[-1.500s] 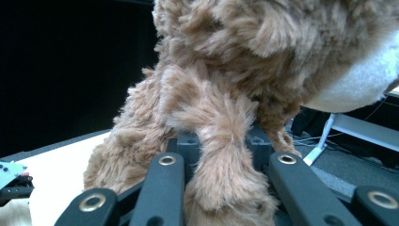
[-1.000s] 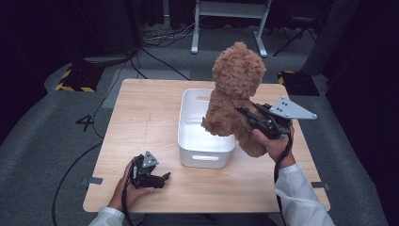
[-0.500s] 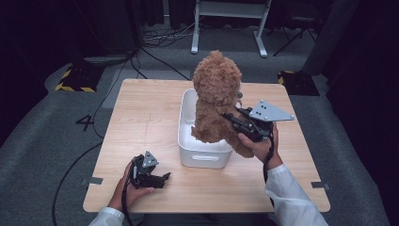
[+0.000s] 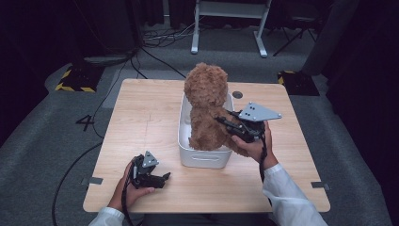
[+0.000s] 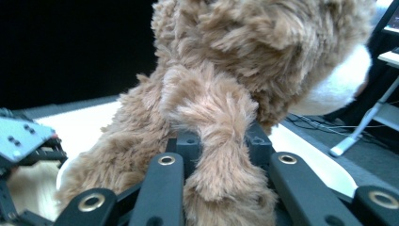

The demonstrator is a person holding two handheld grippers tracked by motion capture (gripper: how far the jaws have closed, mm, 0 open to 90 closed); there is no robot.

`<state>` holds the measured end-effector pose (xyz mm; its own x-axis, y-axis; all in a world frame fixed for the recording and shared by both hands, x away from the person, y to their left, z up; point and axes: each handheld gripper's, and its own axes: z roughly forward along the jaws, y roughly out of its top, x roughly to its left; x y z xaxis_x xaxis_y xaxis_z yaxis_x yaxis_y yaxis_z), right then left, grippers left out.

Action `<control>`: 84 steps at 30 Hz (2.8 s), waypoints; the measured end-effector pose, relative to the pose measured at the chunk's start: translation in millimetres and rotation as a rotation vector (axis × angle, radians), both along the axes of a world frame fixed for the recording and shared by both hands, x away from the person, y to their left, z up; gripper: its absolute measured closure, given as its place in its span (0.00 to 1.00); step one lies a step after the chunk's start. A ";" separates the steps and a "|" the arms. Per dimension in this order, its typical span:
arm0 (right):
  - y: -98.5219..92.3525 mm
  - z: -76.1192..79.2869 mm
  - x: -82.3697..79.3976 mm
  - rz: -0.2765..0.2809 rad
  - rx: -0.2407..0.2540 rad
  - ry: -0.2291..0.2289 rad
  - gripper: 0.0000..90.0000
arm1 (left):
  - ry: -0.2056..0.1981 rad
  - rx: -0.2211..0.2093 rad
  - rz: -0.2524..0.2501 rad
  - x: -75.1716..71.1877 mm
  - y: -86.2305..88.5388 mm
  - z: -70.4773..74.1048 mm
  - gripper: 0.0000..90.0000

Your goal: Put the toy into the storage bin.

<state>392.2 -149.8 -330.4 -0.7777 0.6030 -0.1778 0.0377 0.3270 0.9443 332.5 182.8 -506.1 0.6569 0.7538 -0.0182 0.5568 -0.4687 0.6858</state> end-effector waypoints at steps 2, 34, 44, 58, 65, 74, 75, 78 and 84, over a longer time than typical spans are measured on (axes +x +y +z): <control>3.4 -0.3 -1.2 0.005 -0.031 -0.006 0.82 | 0.000 0.000 0.000 0.0 0.0 0.0 0.16; 17.9 -4.8 16.4 0.002 -0.181 0.103 0.75 | 0.000 0.000 0.000 0.0 0.0 0.0 0.16; 23.0 -1.3 18.6 0.005 -0.199 0.110 0.70 | -0.001 0.000 0.001 -0.1 0.0 -0.1 0.17; 25.7 4.4 11.7 0.020 -0.240 0.095 0.71 | -0.002 -0.001 0.001 -0.1 -0.1 -0.1 0.17; 24.0 5.7 10.6 0.018 -0.251 0.103 0.68 | -0.001 -0.001 0.000 0.0 0.0 -0.1 0.17; 11.4 9.6 7.2 0.019 -0.233 0.104 0.64 | 0.000 -0.002 0.000 0.0 0.0 -0.1 0.17; 9.7 9.9 7.1 0.016 -0.231 0.103 0.63 | 0.000 -0.002 -0.001 0.2 0.0 -0.1 0.17; 3.5 9.4 6.9 0.011 -0.230 0.107 0.63 | 0.000 -0.001 -0.002 0.3 0.0 -0.1 0.17; 1.2 5.4 6.4 0.016 -0.240 0.112 0.63 | -0.001 0.001 -0.004 0.5 0.1 0.0 0.17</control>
